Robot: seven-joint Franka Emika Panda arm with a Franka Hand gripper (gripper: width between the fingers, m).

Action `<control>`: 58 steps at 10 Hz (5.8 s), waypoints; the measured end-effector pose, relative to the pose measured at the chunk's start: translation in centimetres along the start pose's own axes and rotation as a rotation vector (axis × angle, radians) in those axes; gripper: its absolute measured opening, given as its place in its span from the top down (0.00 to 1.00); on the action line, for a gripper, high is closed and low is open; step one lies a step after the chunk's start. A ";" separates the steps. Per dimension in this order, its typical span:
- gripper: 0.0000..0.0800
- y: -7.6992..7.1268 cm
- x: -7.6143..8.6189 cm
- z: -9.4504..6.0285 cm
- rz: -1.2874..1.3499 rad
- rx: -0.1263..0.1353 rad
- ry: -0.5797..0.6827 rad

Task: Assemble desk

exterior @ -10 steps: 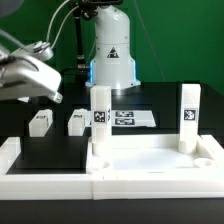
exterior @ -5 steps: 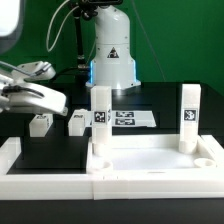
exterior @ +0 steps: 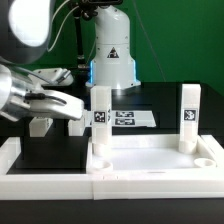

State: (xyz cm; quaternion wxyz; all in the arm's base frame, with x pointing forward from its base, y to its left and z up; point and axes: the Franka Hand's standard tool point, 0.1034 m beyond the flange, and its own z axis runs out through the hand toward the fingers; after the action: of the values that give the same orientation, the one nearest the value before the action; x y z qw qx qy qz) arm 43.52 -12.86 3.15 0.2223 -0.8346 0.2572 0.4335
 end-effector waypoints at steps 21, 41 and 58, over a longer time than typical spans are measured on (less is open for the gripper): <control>0.64 0.0 -0.2 3.0 -0.008 -0.078 -0.034; 0.64 -17.7 -11.8 -4.3 0.087 0.029 0.498; 0.64 -29.4 -9.8 -6.7 -0.391 -0.138 1.337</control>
Offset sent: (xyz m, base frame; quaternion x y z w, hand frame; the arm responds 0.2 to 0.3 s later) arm 0.0000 0.0000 0.0000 0.0000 0.0000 0.0000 1.0000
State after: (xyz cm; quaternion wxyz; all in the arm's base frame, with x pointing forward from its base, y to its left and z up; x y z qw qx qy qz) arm 61.03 8.09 19.26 0.0366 -0.9655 0.1558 -0.2056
